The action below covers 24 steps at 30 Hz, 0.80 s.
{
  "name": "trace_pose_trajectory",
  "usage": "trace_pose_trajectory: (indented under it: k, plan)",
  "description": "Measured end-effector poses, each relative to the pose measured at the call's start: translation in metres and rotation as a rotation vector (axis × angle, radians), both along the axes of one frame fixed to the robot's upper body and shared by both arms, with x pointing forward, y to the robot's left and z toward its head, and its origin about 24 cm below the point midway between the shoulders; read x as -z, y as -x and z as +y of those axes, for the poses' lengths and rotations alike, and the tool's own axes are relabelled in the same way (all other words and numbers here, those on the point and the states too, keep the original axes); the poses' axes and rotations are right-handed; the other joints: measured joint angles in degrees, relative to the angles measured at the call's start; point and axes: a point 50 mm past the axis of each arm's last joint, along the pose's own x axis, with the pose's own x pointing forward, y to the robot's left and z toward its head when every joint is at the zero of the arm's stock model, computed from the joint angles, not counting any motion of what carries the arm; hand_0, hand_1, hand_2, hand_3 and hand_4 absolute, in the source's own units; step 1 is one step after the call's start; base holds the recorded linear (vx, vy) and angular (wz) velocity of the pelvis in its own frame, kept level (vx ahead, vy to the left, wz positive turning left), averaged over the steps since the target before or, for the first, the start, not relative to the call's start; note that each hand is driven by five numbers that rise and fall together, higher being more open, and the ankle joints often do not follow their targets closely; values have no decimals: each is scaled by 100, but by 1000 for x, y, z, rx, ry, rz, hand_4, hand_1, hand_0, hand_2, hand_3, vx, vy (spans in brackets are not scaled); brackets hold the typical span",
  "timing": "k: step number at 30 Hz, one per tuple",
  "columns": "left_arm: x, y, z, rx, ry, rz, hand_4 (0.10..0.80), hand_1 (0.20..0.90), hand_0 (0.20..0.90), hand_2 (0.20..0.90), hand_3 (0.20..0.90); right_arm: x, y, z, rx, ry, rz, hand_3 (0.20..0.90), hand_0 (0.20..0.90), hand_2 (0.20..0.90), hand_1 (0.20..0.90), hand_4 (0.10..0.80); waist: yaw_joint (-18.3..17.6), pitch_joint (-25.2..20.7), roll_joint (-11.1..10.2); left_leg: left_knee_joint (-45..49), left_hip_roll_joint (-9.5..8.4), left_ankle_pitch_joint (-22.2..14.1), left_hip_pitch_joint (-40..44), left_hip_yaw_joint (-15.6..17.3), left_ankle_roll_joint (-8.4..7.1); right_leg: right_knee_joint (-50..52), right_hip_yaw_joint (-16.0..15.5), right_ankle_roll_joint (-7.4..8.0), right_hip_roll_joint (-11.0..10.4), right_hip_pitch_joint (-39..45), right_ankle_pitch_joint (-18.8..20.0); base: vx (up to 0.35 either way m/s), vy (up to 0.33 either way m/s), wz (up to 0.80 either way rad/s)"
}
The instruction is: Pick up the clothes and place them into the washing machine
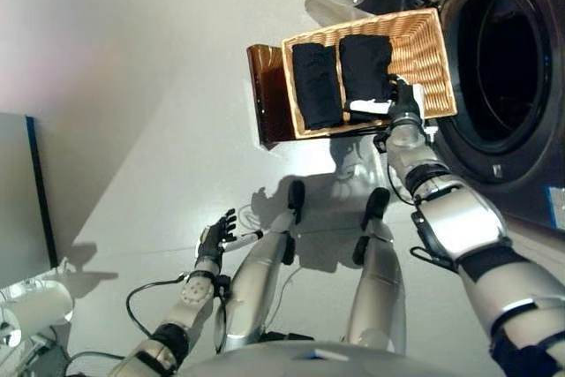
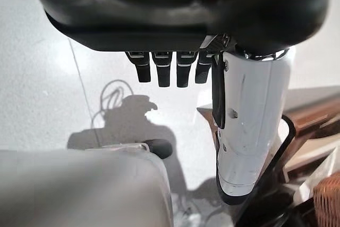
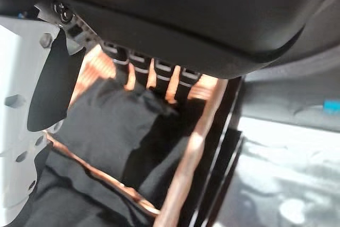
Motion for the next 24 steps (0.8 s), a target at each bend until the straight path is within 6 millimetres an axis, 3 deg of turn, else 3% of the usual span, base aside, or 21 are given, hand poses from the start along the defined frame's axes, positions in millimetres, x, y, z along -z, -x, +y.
trace_pose_trajectory:
  k: [3,6,9,15,16,17,24]
  plan:
    - [-8,-10,2,-6,-4,-40,800,900,900,900,900,-6,-1,-4,17,23,-14,900,900,900,900,800,28,24,-66,477,-10,-183,-409,-129,-38,444,-104,-24,-40,-299,-246,-45,-34,32]
    - [-35,-35,4,-12,4,-178,800,900,900,900,900,-28,-2,-22,106,90,-20,900,900,900,900,800,102,74,-150,1435,-24,-436,-1279,-221,-90,1448,-161,-121,-178,-1016,-758,3,25,56]
    - [-54,-51,-1,-22,25,-265,800,900,900,900,900,-45,-1,-38,158,180,-43,900,900,900,900,800,364,186,-199,1683,-5,-476,-1584,-220,-113,1708,-158,-163,-205,-1313,-827,20,27,15]
    - [-79,-61,0,-62,60,-382,800,900,900,900,900,-62,1,-53,194,321,-23,900,900,900,900,800,490,219,-193,1901,-28,-519,-1995,-218,-91,1890,-219,-168,-302,-1626,-837,40,32,8]
    - [-84,-62,1,-72,64,-405,800,900,900,900,900,-66,1,-56,203,346,-19,453,453,453,453,480,511,221,-190,1904,-38,-517,-2055,-214,-91,1909,-225,-168,-329,-1692,-837,40,37,11]
    - [-86,-63,1,-78,64,-419,800,900,900,900,900,-70,1,-59,211,363,-16,200,200,200,200,300,543,222,-186,1900,-41,-516,-2108,-203,-91,1917,-227,-167,-352,-1742,-837,35,32,8]
    - [-87,-62,3,-99,57,-422,800,900,900,900,900,-88,8,-80,276,479,-11,200,200,200,200,300,640,231,-171,1867,-122,-484,-2154,-197,-80,1951,-248,-170,-402,-1803,-860,21,19,7]
